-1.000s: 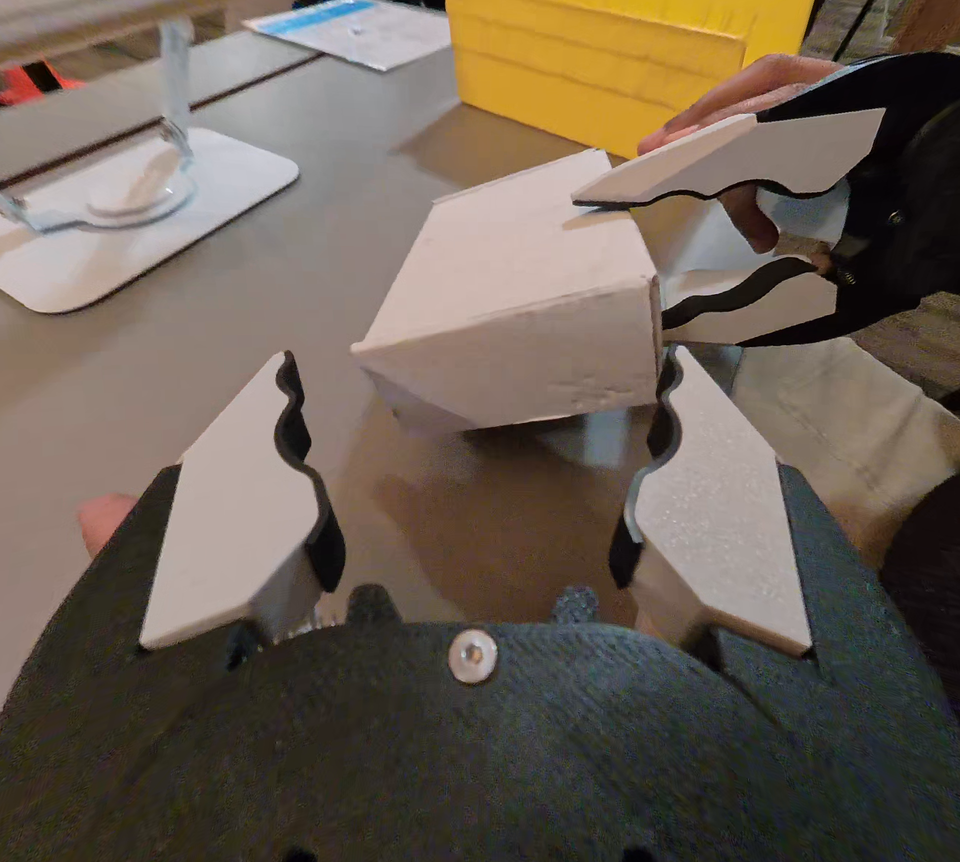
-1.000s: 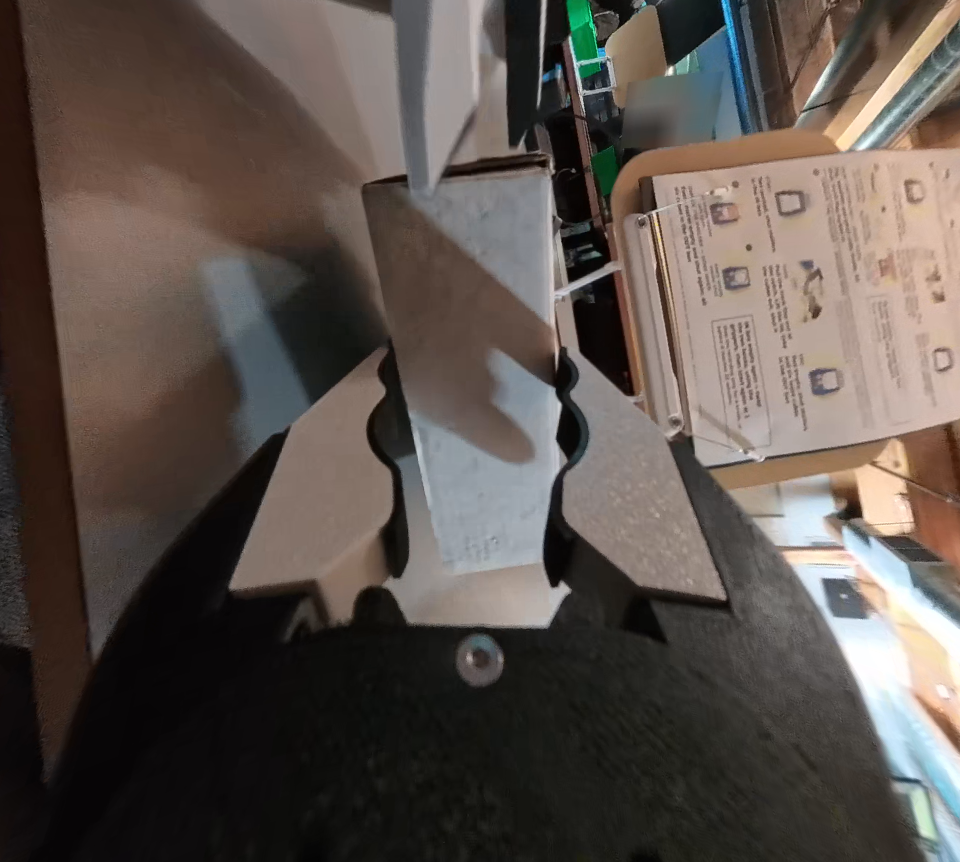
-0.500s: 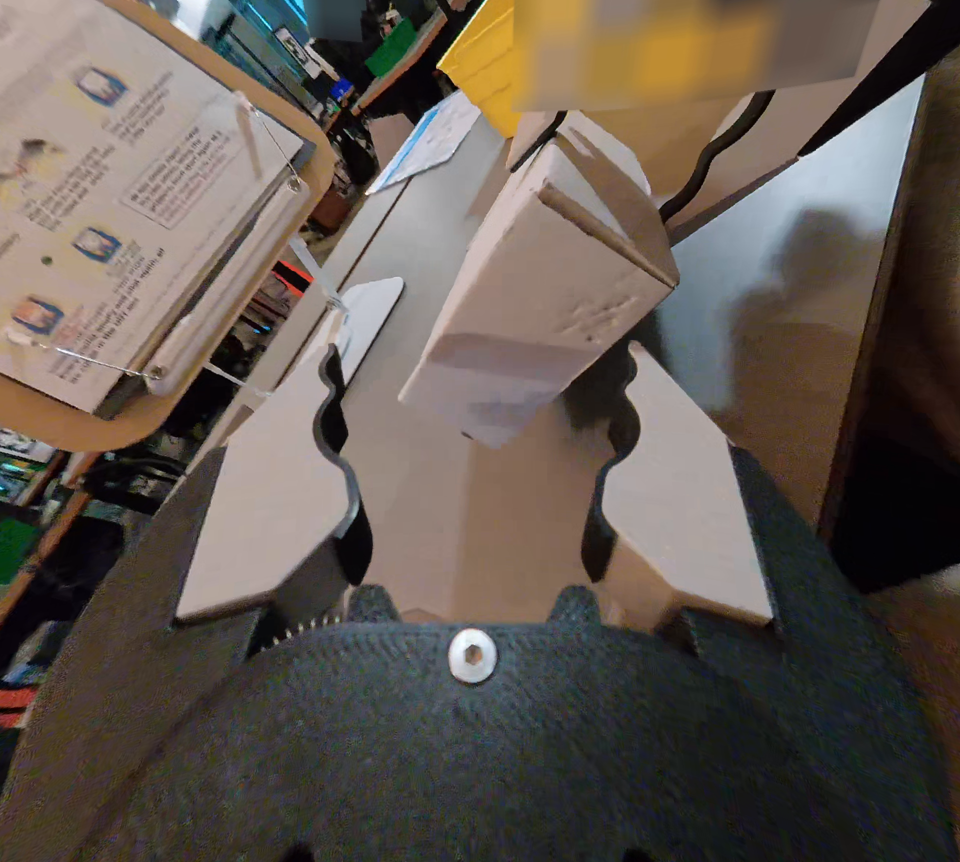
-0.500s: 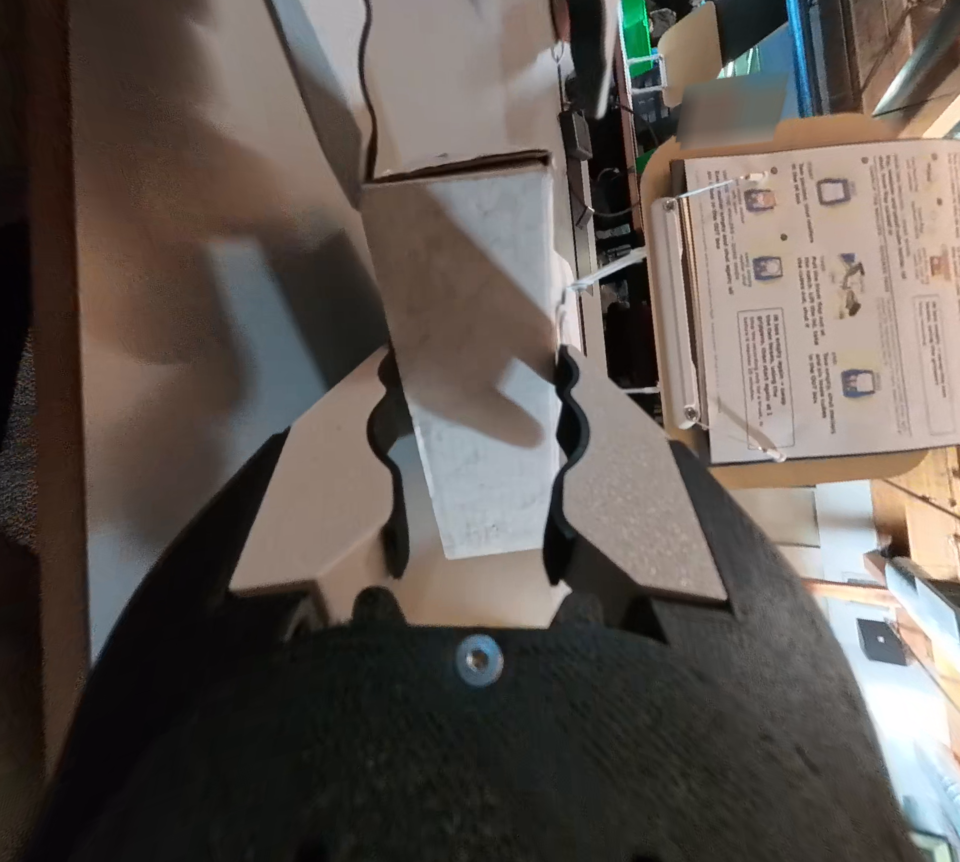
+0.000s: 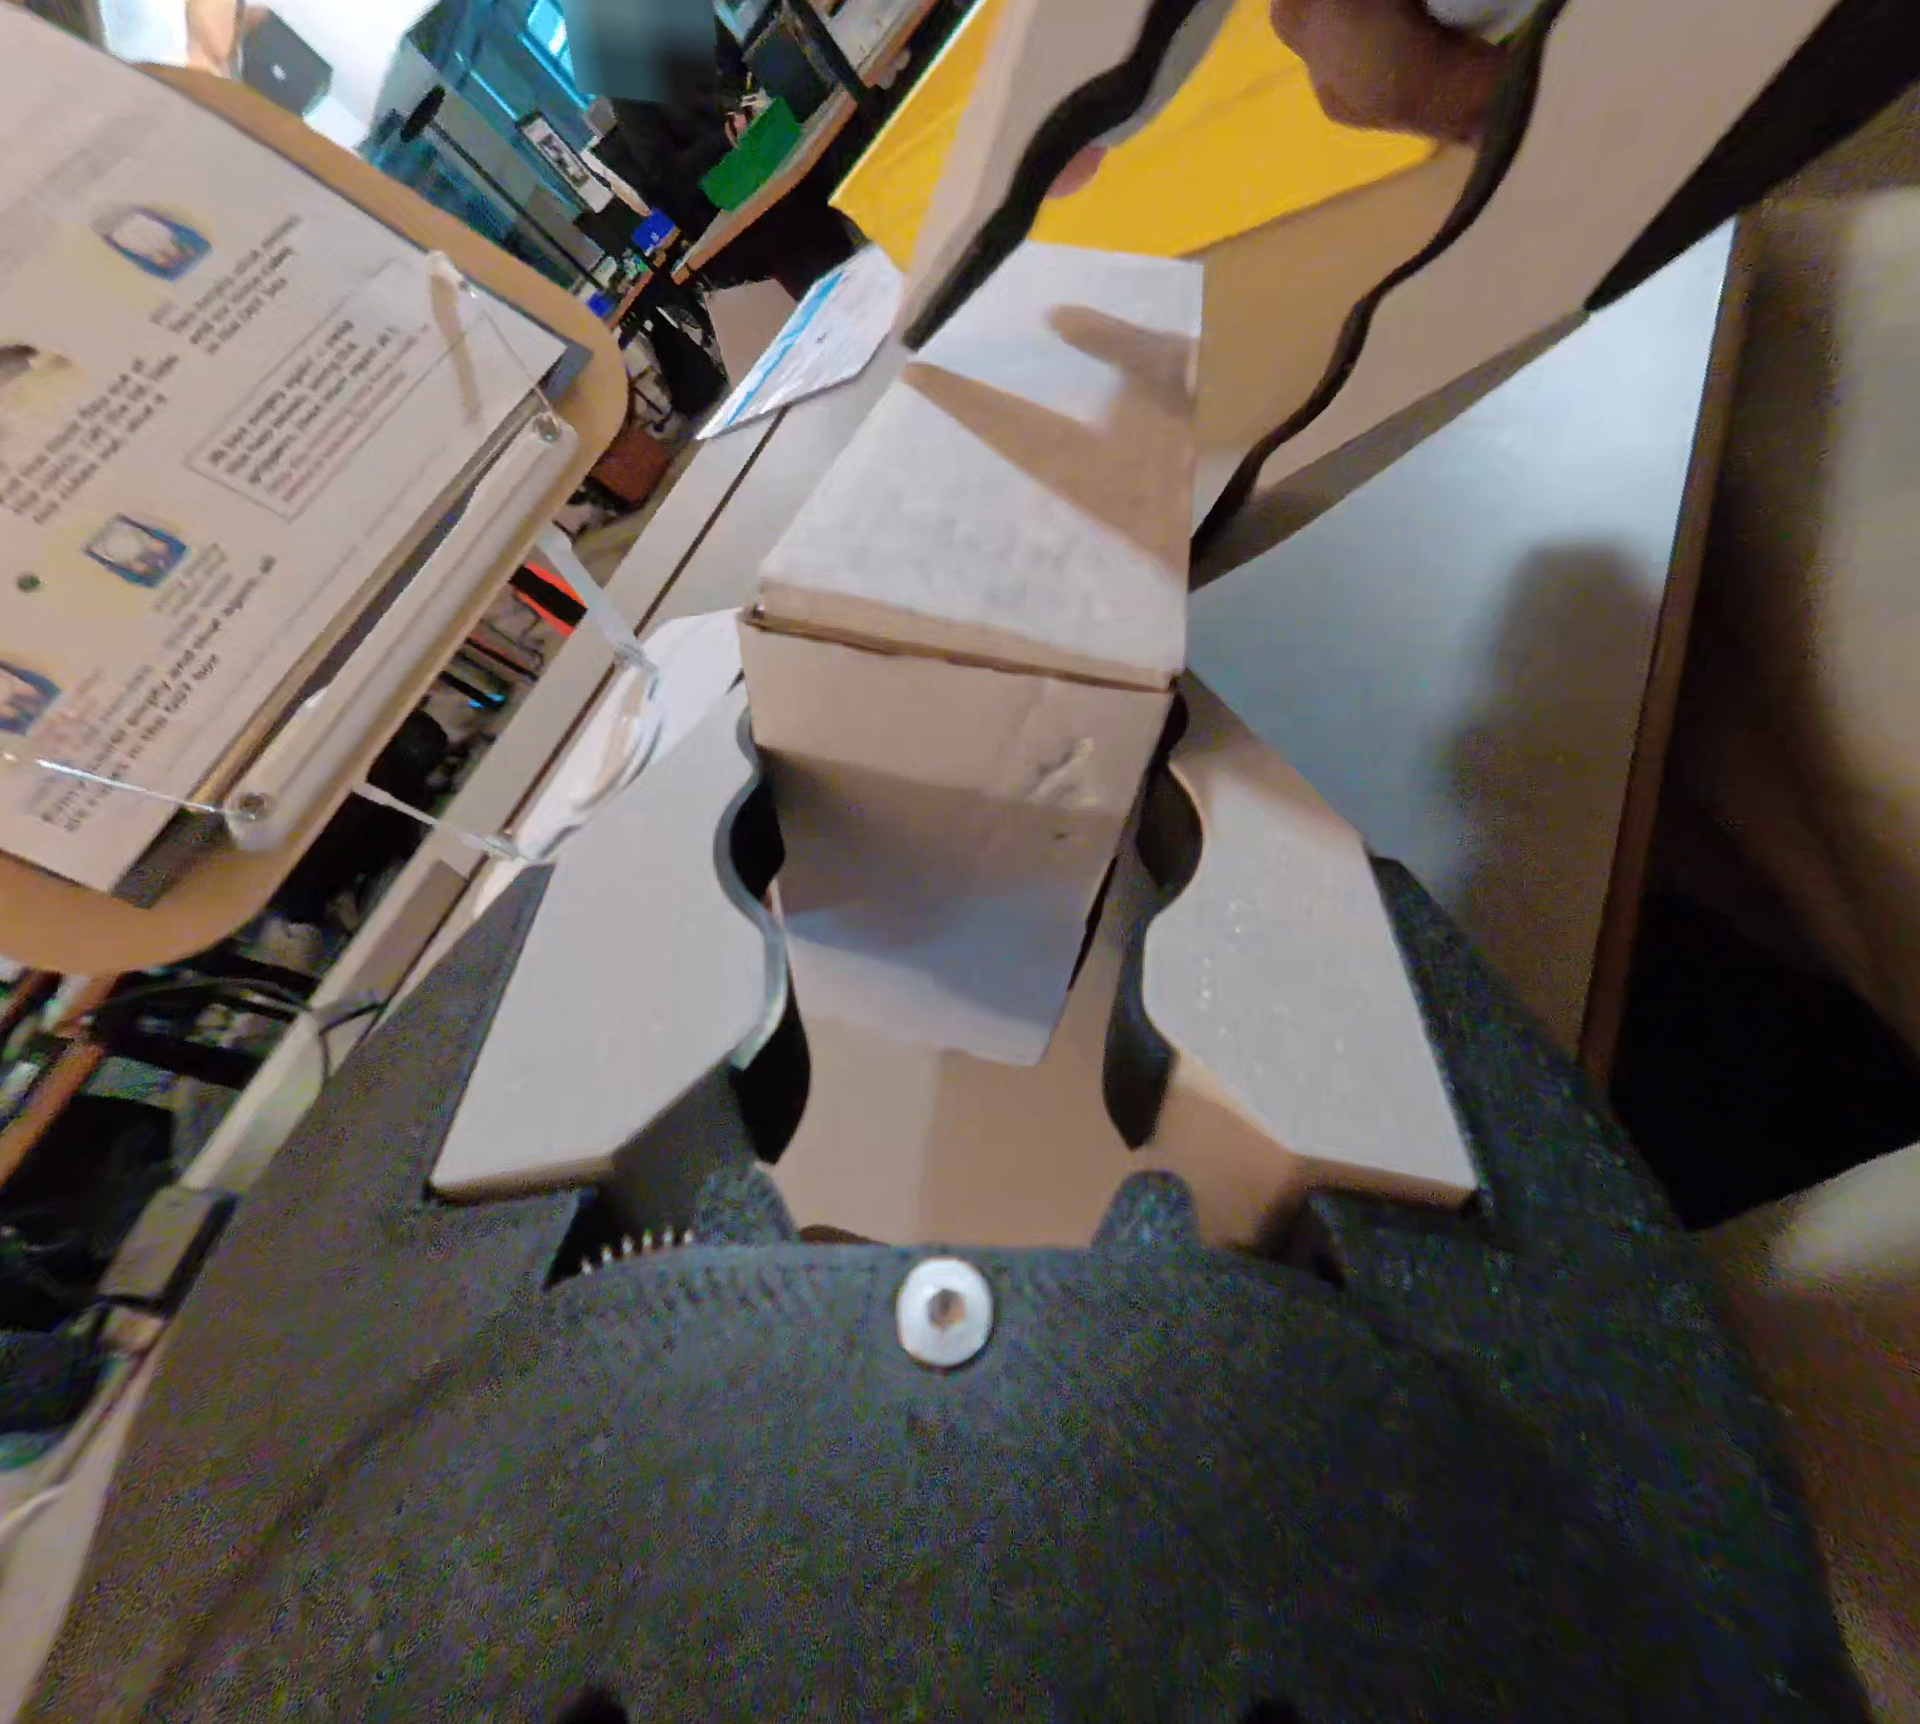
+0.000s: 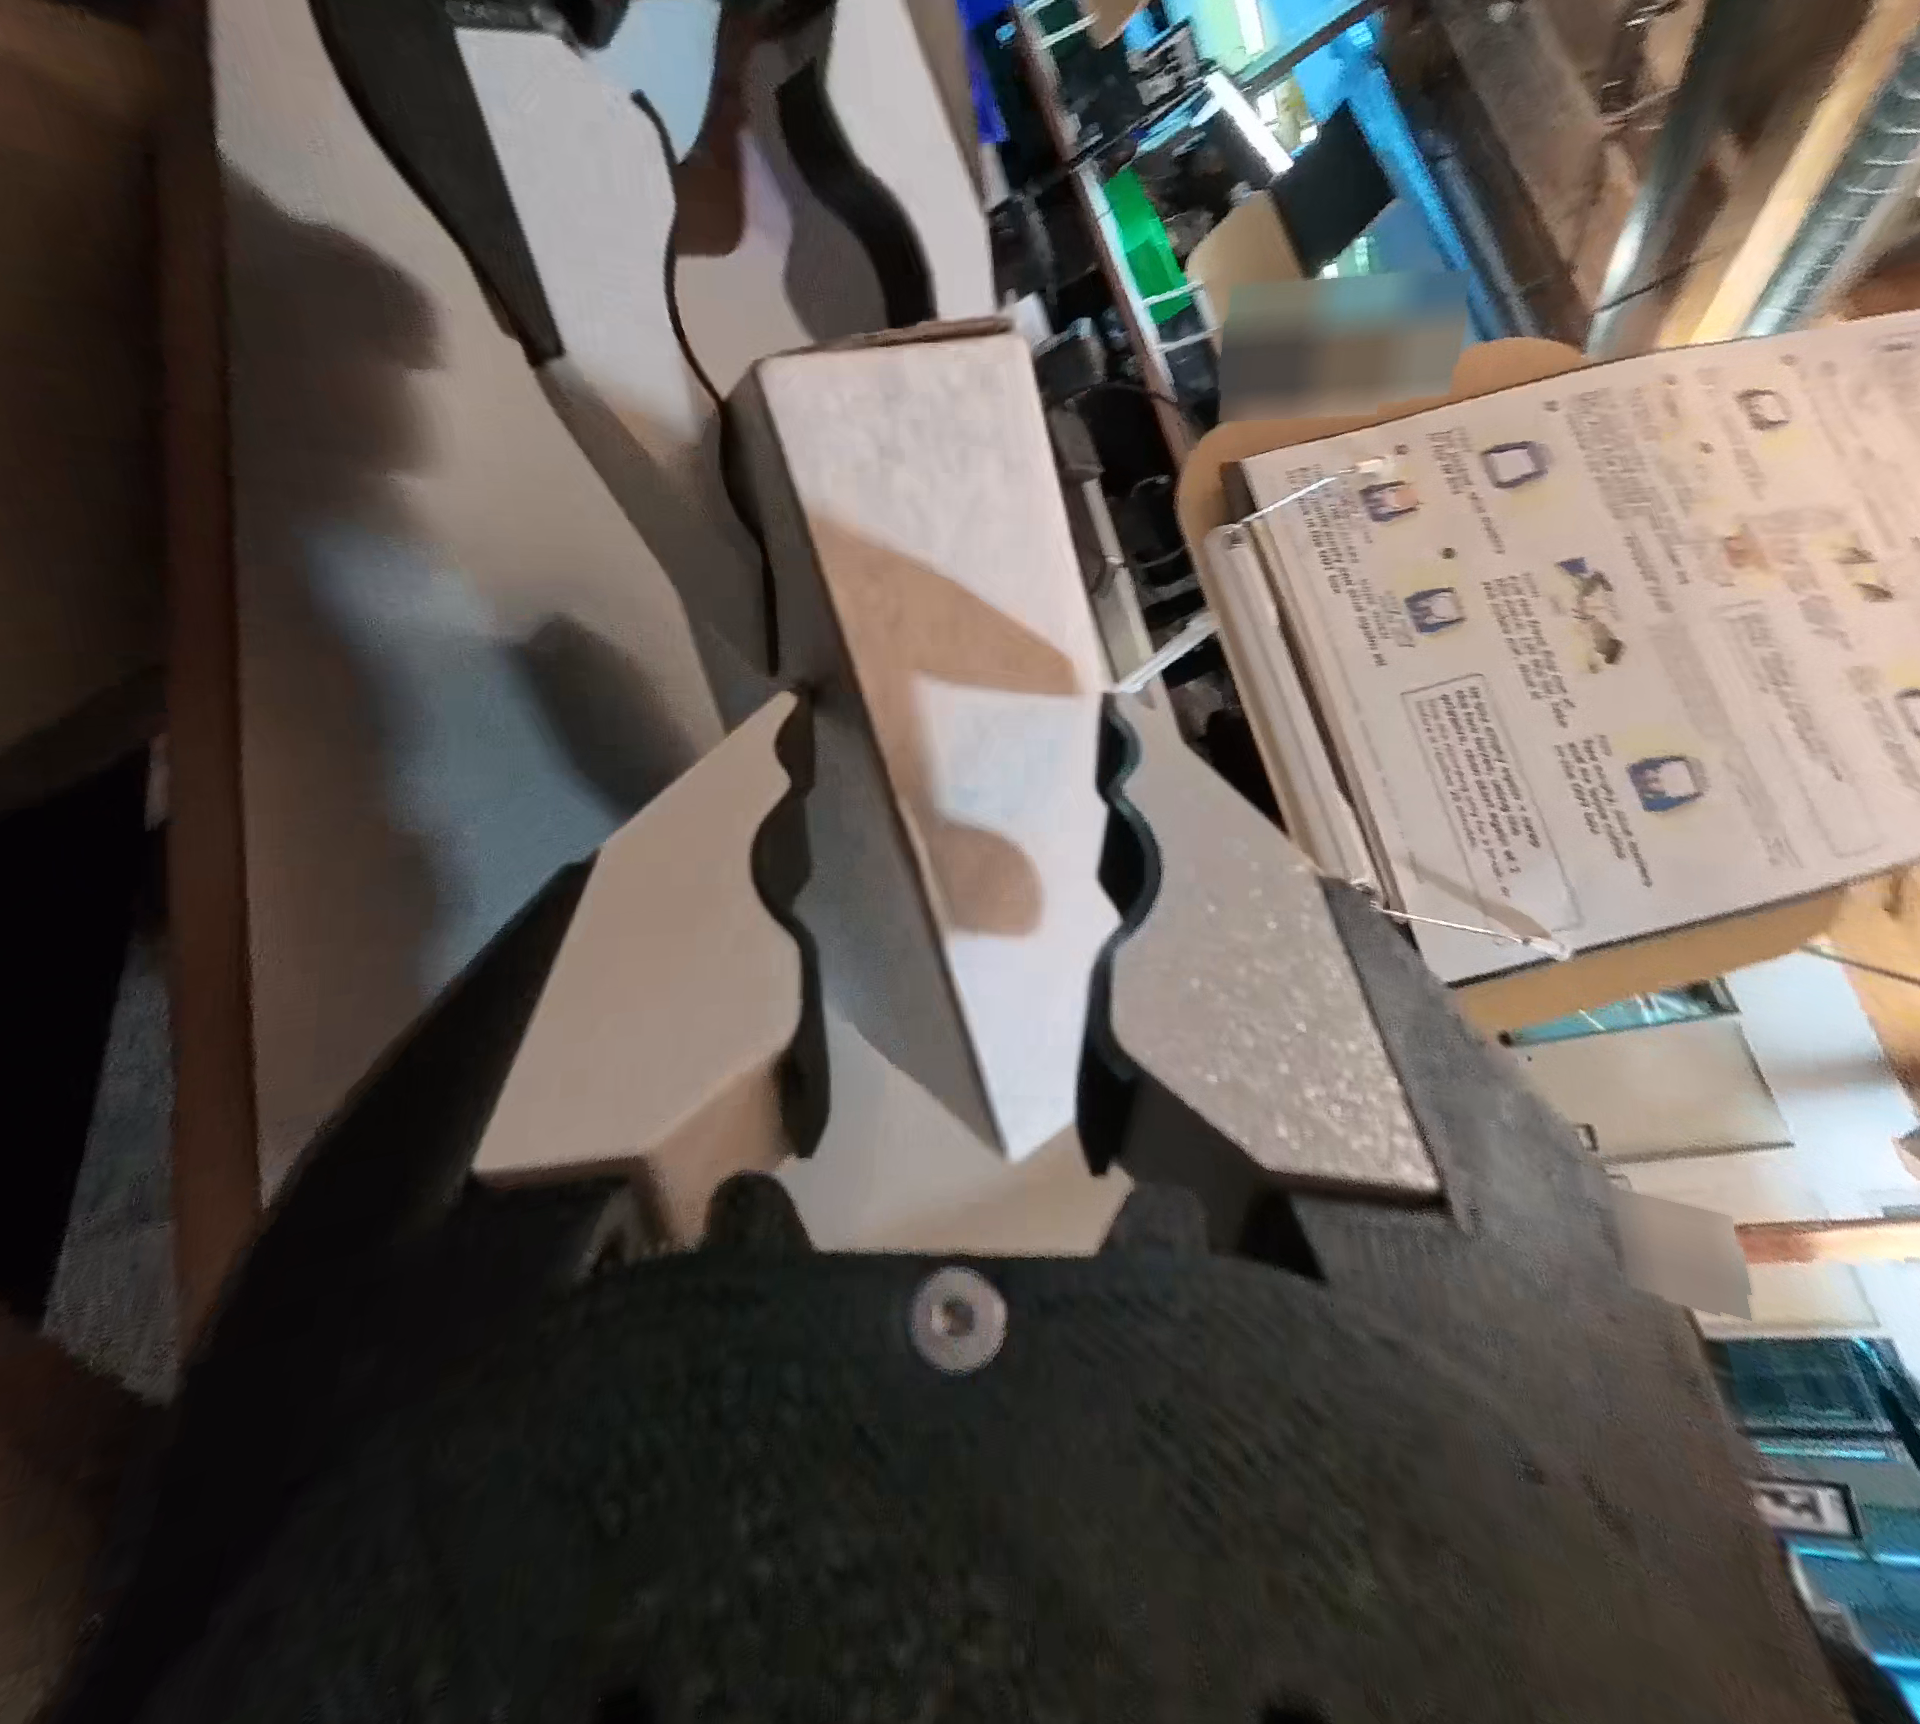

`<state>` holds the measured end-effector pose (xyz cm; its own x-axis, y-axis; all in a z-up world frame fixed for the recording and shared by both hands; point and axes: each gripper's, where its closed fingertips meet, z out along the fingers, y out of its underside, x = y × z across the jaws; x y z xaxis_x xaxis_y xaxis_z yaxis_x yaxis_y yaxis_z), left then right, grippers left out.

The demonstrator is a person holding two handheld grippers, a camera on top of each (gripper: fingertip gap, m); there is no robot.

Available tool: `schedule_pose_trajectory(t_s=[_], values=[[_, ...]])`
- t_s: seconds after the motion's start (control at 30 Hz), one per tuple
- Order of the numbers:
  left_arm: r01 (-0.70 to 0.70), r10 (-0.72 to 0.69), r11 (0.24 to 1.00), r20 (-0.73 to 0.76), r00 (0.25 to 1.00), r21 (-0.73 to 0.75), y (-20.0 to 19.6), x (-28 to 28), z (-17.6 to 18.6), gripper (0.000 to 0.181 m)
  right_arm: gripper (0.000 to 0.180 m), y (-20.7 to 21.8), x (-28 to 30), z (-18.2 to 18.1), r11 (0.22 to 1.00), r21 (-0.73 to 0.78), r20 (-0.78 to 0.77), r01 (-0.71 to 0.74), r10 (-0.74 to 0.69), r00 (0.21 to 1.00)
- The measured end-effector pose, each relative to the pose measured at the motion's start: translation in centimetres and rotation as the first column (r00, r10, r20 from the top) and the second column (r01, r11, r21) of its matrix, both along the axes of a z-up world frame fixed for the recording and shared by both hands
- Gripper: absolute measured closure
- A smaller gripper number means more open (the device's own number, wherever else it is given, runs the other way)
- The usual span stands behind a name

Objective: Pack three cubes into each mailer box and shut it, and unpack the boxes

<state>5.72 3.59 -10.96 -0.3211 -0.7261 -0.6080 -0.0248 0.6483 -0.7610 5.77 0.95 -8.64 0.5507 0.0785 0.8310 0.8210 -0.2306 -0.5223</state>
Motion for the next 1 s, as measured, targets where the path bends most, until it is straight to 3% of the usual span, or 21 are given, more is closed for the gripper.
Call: schedule_pose_trajectory(t_s=[0.1, 0.17, 0.33, 1.0], values=[[-0.026, 0.023, 0.989, -0.024, 0.999, -0.146, 1.3, 0.1, 0.9, 0.112, 0.141, -0.4, 0.7, 1.4, 0.997, 0.073, -0.052, 0.035, -0.031, 0.998], [-0.046, 0.042, 0.984, -0.030, 0.999, -0.173, 2.1, 0.1, 1.0, 0.112, 0.141, -0.6, 0.9, 2.4, 0.992, 0.116, -0.070, 0.052, -0.044, 0.997], [-0.076, 0.062, 0.965, -0.064, 0.996, -0.251, 2.3, 0.3, 1.3, 0.113, 0.137, -0.1, 0.4, 3.2, 0.982, 0.174, 0.045, 0.072, -0.081, 0.996], [-0.089, 0.065, 0.960, -0.100, 0.993, -0.264, 1.8, 0.3, 1.2, 0.113, 0.138, 0.4, -0.1, 3.6, 0.977, 0.185, 0.153, 0.103, -0.132, 0.979]])
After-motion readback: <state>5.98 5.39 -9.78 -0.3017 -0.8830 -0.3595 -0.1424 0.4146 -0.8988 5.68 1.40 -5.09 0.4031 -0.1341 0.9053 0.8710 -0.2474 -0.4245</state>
